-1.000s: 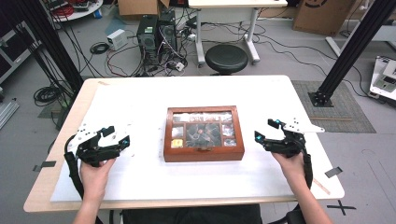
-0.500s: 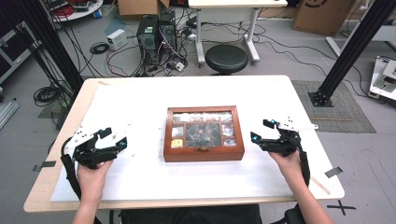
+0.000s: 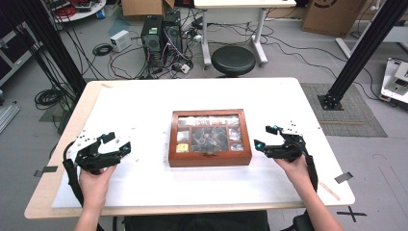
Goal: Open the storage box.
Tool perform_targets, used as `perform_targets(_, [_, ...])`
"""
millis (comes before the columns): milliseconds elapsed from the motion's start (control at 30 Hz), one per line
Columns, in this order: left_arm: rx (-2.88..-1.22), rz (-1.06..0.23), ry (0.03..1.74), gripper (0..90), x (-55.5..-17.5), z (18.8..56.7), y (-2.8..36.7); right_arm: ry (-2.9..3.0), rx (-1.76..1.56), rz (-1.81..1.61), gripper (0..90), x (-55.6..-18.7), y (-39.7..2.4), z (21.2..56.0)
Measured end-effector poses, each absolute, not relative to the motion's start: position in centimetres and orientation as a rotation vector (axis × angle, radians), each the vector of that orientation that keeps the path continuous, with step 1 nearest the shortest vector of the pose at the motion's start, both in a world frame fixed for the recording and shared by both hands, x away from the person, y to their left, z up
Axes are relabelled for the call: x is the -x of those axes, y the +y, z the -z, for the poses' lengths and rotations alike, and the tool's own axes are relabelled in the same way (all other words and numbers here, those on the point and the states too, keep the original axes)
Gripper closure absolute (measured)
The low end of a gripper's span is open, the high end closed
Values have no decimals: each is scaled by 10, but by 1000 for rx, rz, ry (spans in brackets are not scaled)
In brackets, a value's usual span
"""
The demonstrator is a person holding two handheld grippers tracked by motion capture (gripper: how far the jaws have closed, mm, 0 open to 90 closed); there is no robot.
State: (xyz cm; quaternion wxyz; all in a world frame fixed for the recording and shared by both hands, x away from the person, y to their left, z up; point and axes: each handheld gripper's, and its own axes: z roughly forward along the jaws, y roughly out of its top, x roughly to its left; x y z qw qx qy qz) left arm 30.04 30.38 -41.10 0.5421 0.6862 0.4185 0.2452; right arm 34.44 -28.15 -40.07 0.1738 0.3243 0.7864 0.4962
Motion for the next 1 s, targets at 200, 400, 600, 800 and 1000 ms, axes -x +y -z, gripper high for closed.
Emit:
perform_targets(200, [-1633,-579,994,195,-300,411,304,2311,-859,-1421,236,-346,-275,403])
perform_targets(400, [-1629,-576,994,195,-301,411,303,2381,-829,-1419,230,-346,-271,406])
perform_targets(600, [-1631,-579,994,195,-306,411,301,2440,-804,-1397,230,-343,-269,410])
perform_targets(800, [-1632,-580,988,195,-309,411,299,2523,-778,-1335,230,-341,-266,415])
perform_targets(1000, [-1632,-578,991,195,-310,411,299,2567,-758,-1304,238,-342,-264,418])
